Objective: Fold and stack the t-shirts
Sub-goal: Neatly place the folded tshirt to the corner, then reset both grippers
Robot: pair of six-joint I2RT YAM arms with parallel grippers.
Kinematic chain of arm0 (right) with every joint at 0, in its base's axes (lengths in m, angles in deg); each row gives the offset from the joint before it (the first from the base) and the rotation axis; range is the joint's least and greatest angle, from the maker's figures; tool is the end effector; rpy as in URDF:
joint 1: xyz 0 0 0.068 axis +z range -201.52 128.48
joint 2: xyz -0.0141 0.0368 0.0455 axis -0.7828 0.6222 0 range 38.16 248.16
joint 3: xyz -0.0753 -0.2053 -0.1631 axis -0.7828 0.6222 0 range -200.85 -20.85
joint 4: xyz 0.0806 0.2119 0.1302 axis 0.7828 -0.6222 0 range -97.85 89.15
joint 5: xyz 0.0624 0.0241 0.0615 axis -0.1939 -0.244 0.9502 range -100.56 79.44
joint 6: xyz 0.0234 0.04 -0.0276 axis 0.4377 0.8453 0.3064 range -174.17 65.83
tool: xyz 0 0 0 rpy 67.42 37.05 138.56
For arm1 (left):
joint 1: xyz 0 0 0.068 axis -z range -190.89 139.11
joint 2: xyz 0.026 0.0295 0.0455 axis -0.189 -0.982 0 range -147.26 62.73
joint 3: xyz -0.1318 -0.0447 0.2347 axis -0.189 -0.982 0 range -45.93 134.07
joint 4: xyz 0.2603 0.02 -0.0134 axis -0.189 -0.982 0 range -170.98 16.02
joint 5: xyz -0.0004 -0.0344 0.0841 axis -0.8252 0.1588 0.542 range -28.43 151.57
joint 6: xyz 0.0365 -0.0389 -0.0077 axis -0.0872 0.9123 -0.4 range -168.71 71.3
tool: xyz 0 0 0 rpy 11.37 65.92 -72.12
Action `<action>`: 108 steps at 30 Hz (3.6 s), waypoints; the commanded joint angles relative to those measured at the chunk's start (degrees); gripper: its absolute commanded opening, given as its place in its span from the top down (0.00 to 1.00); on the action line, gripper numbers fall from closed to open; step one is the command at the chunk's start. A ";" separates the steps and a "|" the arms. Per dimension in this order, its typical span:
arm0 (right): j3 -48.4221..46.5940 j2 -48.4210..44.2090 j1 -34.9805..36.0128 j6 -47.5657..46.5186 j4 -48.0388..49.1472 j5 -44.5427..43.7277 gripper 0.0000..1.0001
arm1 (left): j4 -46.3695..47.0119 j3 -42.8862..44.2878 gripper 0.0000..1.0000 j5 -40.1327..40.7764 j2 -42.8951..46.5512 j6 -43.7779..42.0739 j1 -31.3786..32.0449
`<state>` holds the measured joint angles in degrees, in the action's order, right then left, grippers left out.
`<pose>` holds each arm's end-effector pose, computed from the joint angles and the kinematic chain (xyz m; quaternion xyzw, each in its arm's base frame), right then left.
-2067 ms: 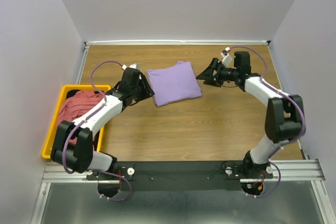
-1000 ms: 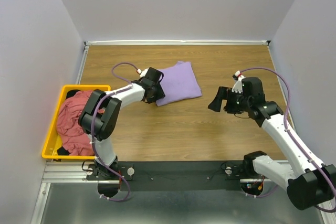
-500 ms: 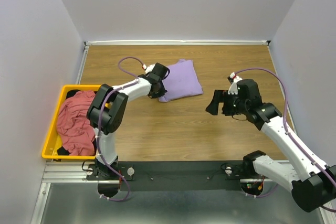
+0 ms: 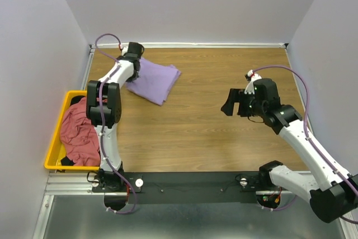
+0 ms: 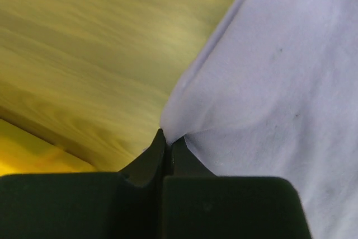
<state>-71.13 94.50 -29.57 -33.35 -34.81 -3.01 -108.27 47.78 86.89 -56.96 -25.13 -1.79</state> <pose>0.1905 0.0819 0.2967 -0.0367 0.9041 0.2093 0.3708 0.4466 -0.0561 0.1973 -0.1746 0.9285 0.1328 0.2998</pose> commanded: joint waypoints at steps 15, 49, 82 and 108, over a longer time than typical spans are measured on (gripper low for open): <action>-18.18 19.24 0.28 4.23 -2.70 -10.98 0.00 | -1.41 33.29 1.00 4.03 -21.88 -20.93 -18.50; -19.51 18.03 0.28 3.26 -2.78 -12.47 0.00 | 8.26 14.75 0.59 3.16 -5.74 -12.06 -26.07; -13.62 -31.98 0.28 -10.97 -9.20 -35.94 0.00 | 9.09 -36.14 0.39 -1.44 91.36 3.50 6.63; -4.74 -40.95 0.37 -13.17 -3.14 -31.99 0.00 | -2.28 -36.49 0.01 2.71 112.76 5.77 6.63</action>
<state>-76.97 54.89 -29.50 -46.27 -39.68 -36.36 -109.95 12.09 87.77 55.62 -21.00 4.72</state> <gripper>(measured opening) 0.998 0.985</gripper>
